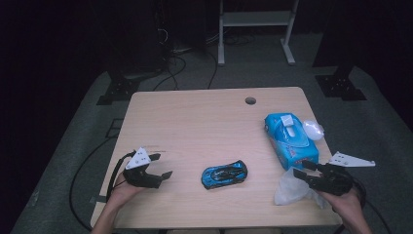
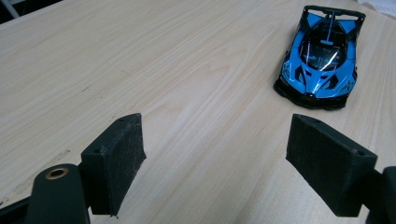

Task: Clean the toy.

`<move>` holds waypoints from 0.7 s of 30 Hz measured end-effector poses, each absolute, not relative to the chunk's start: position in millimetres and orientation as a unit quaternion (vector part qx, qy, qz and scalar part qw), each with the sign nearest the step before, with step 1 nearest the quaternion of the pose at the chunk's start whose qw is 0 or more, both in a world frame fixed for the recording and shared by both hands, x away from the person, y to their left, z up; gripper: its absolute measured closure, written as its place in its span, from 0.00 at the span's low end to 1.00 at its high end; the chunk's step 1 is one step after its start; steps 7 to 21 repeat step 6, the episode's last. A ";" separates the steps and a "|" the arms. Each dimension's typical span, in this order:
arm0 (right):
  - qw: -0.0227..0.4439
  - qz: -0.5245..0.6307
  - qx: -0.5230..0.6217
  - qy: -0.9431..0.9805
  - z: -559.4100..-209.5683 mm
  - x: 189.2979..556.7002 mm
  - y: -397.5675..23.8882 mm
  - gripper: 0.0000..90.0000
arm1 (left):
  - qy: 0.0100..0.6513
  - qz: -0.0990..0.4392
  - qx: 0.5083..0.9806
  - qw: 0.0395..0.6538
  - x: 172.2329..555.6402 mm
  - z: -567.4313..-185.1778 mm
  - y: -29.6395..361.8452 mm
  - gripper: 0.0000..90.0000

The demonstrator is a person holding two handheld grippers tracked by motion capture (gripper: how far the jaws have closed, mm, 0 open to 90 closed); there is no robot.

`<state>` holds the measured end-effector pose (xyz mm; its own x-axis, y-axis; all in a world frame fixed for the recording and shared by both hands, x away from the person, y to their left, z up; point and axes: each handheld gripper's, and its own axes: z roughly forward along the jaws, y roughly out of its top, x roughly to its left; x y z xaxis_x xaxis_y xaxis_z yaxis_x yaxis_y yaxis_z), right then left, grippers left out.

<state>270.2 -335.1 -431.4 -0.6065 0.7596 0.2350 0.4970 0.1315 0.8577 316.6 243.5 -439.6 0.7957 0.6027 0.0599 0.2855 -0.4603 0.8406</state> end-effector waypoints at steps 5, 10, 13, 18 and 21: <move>0.129 0.515 0.423 0.734 -435.3 268.9 -330.4 0.43 | 0.267 0.183 0.836 0.443 315.9 -441.9 244.2 0.20; 0.130 0.517 0.422 0.734 -435.9 268.7 -330.0 0.42 | 0.268 0.184 0.835 0.444 315.7 -442.3 244.4 0.20; 0.130 0.517 0.422 0.734 -435.9 268.7 -330.0 0.42 | 0.268 0.184 0.835 0.444 315.7 -442.3 244.4 0.20; 0.130 0.517 0.422 0.734 -435.9 268.7 -330.0 0.42 | 0.268 0.184 0.835 0.444 315.7 -442.3 244.4 0.20; 0.130 0.517 0.422 0.734 -435.9 268.7 -330.0 0.42 | 0.268 0.184 0.835 0.444 315.7 -442.3 244.4 0.20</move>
